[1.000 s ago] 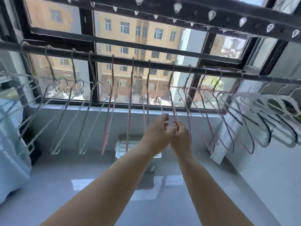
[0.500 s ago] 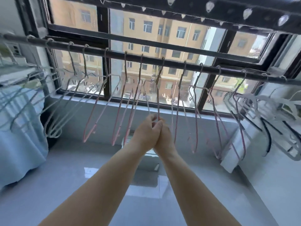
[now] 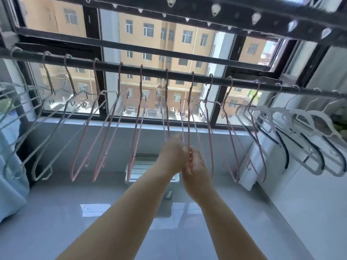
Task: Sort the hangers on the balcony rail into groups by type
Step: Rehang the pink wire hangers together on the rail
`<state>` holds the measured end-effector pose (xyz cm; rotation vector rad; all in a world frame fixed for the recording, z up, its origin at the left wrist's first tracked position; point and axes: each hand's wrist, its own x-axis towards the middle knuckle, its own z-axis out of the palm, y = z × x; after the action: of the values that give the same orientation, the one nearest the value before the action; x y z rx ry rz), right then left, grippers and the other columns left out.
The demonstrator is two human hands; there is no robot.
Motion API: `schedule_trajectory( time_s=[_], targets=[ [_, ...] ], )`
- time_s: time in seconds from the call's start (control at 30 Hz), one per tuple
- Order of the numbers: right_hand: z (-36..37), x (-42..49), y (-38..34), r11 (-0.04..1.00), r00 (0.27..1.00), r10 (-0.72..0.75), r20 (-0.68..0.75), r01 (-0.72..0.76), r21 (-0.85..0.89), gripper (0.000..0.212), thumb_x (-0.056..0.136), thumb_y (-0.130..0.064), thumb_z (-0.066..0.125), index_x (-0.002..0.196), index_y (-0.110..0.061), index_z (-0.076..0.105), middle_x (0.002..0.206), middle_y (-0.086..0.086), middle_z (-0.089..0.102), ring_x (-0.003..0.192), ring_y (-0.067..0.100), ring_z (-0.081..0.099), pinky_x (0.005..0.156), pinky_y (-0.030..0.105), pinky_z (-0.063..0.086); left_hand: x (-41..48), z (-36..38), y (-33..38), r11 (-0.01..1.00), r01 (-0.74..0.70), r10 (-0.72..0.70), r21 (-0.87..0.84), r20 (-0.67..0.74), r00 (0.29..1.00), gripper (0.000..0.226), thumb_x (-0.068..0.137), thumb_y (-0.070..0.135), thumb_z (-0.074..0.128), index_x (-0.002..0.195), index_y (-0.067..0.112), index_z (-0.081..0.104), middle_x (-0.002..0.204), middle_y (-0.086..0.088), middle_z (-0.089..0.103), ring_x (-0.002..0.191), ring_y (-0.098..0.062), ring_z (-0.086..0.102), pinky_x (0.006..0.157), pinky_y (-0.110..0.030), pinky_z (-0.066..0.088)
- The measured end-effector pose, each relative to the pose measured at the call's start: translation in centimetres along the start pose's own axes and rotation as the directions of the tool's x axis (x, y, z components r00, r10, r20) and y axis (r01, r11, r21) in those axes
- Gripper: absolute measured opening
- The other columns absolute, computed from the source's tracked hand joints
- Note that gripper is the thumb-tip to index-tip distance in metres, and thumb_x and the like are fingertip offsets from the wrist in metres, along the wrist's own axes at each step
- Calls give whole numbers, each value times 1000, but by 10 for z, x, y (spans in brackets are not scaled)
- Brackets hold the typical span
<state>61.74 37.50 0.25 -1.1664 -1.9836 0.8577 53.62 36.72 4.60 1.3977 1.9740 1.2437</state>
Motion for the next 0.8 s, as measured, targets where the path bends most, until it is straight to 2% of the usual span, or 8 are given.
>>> schedule_trajectory(
  time_s=[0.07, 0.13, 0.23, 0.3, 0.4, 0.53, 0.67, 0.8],
  targets=[
    [-1, 4, -4, 997, 1000, -8, 7, 7, 70, 37, 97, -18, 37, 134, -12, 36, 117, -1, 58, 88, -2, 55, 67, -4, 33, 7, 2, -2, 1000, 20, -20, -20, 25, 999, 30, 94, 8, 40, 123, 2, 46, 117, -19, 58, 99, -29, 58, 81, -30, 44],
    [0, 4, -9, 987, 1000, -17, -6, 18, 162, 31, 99, -13, 32, 128, -14, 44, 103, -7, 57, 76, -15, 50, 65, -8, 31, 9, 4, -6, 999, 20, -19, -42, 34, 999, 25, 93, 9, 43, 116, 4, 51, 112, -13, 61, 104, -27, 58, 87, -30, 43],
    [12, 8, -6, 962, 996, -4, -89, 29, 272, 30, 99, -14, 31, 119, -17, 53, 108, -1, 65, 101, 6, 61, 93, 19, 47, 16, 6, -10, 988, 34, -25, -148, 59, 998, 20, 91, 6, 48, 109, 5, 55, 107, -13, 64, 100, -27, 60, 93, -37, 47],
    [17, 11, -1, 946, 993, 3, -119, 36, 321, 30, 99, -13, 32, 118, -15, 55, 107, 4, 66, 105, 13, 61, 98, 40, 47, 18, 6, -12, 983, 23, -11, -185, 68, 998, 21, 89, 3, 48, 108, 5, 58, 106, -13, 65, 98, -27, 61, 93, -38, 48],
    [21, 12, 0, 924, 989, 5, -150, 53, 379, 30, 99, -12, 32, 117, -14, 56, 108, 4, 66, 106, 14, 61, 99, 43, 46, 20, 6, -18, 979, -24, 35, -200, 50, 998, 27, 88, 4, 49, 113, 6, 59, 106, -10, 67, 100, -23, 62, 94, -33, 47],
    [26, 12, -1, 919, 984, -35, -177, 101, 381, 34, 93, -20, 33, 119, -16, 54, 113, 2, 63, 111, 9, 58, 102, 37, 44, 18, 5, -22, 968, -46, 59, -245, 46, 997, 32, 89, 5, 50, 120, 7, 57, 108, -8, 66, 98, -16, 61, 86, -19, 44],
    [22, 11, 0, 930, 990, -47, -136, 93, 355, 30, 98, -14, 33, 109, -30, 55, 106, -8, 62, 103, -5, 57, 94, 20, 45, 19, 3, -25, 973, -38, 51, -226, 52, 997, 37, 89, 8, 51, 126, 8, 51, 115, -8, 64, 104, -18, 60, 95, -25, 45],
    [1, 2, 4, 996, 974, -93, -207, 89, -29, 33, 96, -21, 37, 126, -24, 49, 115, -2, 47, 106, -8, 44, 85, 7, 31, 14, 4, -19, 986, -113, 116, -120, 22, 993, 48, 89, 13, 54, 135, 11, 39, 133, -10, 52, 120, -21, 51, 104, -31, 40]
  ],
)
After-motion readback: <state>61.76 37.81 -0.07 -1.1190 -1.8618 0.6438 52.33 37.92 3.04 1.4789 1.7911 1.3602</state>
